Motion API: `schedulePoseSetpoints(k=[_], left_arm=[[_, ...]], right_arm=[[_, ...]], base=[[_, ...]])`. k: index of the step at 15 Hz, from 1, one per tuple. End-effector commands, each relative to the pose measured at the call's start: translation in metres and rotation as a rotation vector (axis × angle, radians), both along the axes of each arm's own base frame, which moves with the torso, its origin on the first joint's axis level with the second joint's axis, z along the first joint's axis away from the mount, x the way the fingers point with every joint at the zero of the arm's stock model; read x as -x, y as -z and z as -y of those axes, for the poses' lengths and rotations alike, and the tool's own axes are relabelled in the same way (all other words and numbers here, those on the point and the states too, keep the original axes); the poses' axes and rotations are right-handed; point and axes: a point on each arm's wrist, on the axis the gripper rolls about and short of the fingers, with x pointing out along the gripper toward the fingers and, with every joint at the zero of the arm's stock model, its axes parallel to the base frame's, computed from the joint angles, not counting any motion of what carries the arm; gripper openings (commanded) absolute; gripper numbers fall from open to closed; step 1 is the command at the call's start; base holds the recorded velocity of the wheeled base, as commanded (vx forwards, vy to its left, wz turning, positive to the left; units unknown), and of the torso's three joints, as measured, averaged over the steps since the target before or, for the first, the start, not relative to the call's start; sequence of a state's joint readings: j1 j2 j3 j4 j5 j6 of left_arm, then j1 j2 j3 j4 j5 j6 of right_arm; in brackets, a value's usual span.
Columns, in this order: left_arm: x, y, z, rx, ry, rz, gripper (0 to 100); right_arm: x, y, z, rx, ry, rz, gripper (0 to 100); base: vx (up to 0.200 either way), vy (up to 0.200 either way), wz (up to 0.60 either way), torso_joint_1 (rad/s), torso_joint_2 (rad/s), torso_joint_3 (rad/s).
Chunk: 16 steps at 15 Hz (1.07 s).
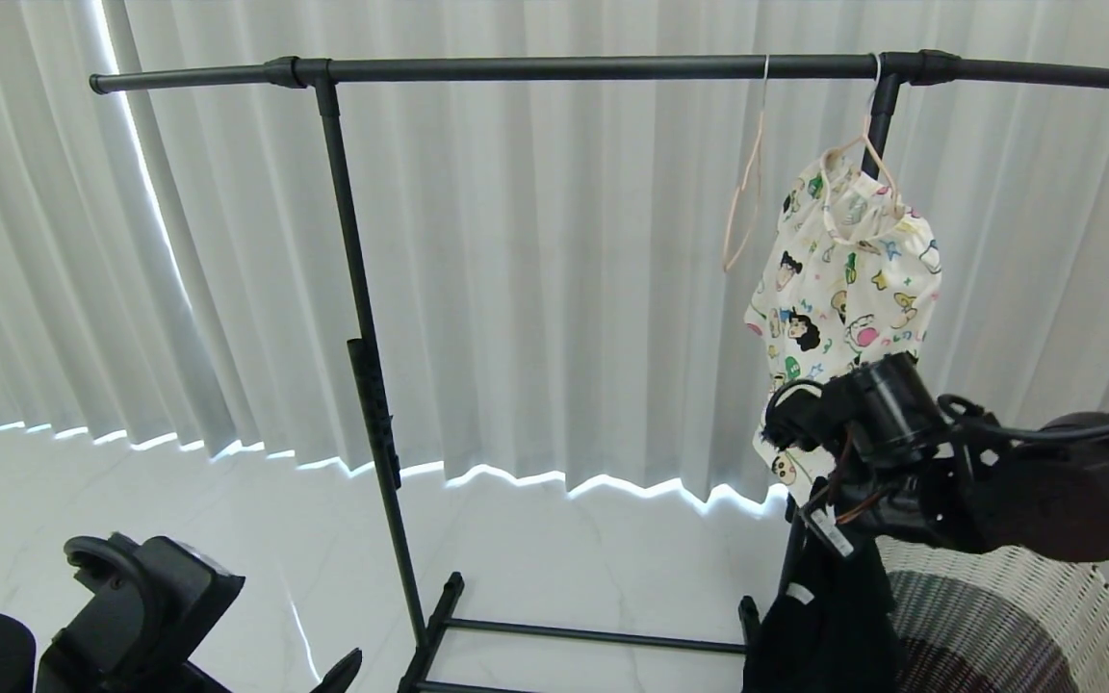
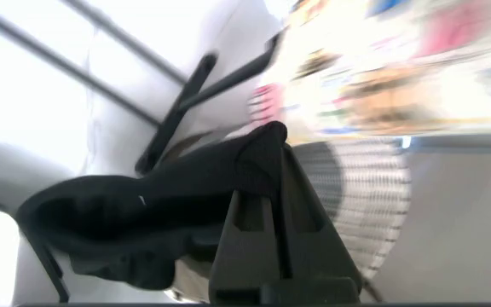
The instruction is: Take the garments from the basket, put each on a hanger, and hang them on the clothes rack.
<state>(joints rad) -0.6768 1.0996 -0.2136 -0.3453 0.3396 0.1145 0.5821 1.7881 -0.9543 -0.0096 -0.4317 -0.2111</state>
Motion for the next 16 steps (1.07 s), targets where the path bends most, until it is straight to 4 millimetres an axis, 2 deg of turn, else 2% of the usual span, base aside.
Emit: schedulePoseSetpoints(k=[1,3,6,9,11,13,16], left_arm=[[0.001,0.000,0.005,0.008,0.053,-0.011,100],[0.000,-0.005,0.010,0.060,0.154,-0.034,100],[-0.015,-0.018,0.025,0.110,0.241,-0.048,100],[-0.039,-0.033,0.061,0.150,0.310,-0.072,100],[-0.044,-0.033,0.091,0.196,0.367,-0.121,100],[-0.043,-0.024,0.124,0.230,0.438,-0.162,100],[-0.051,-0.007,0.149,0.216,0.478,-0.193,100]], right_arm=[[0.021,-0.062,0.012,-0.083,-0.005,0.126,0],[0.035,-0.079,0.018,-0.096,-0.018,0.139,0],[0.047,-0.087,0.015,-0.105,-0.054,0.146,0],[0.056,-0.094,-0.002,-0.149,-0.143,0.149,0],[0.060,-0.097,-0.013,-0.169,-0.194,0.150,0],[0.067,-0.102,-0.023,-0.190,-0.244,0.156,0],[0.079,-0.105,-0.033,-0.234,-0.289,0.147,0]], base=[[-0.200,0.000,0.00,0.002,0.00,0.002],[-0.200,0.000,0.00,-0.007,0.00,0.000],[-0.200,0.000,0.00,-0.006,0.00,0.002],[0.000,0.000,0.00,0.000,0.00,0.000],[0.000,0.000,0.00,0.000,0.00,0.000],[0.000,0.000,0.00,0.000,0.00,0.000],[0.000,0.000,0.00,0.000,0.00,0.000]])
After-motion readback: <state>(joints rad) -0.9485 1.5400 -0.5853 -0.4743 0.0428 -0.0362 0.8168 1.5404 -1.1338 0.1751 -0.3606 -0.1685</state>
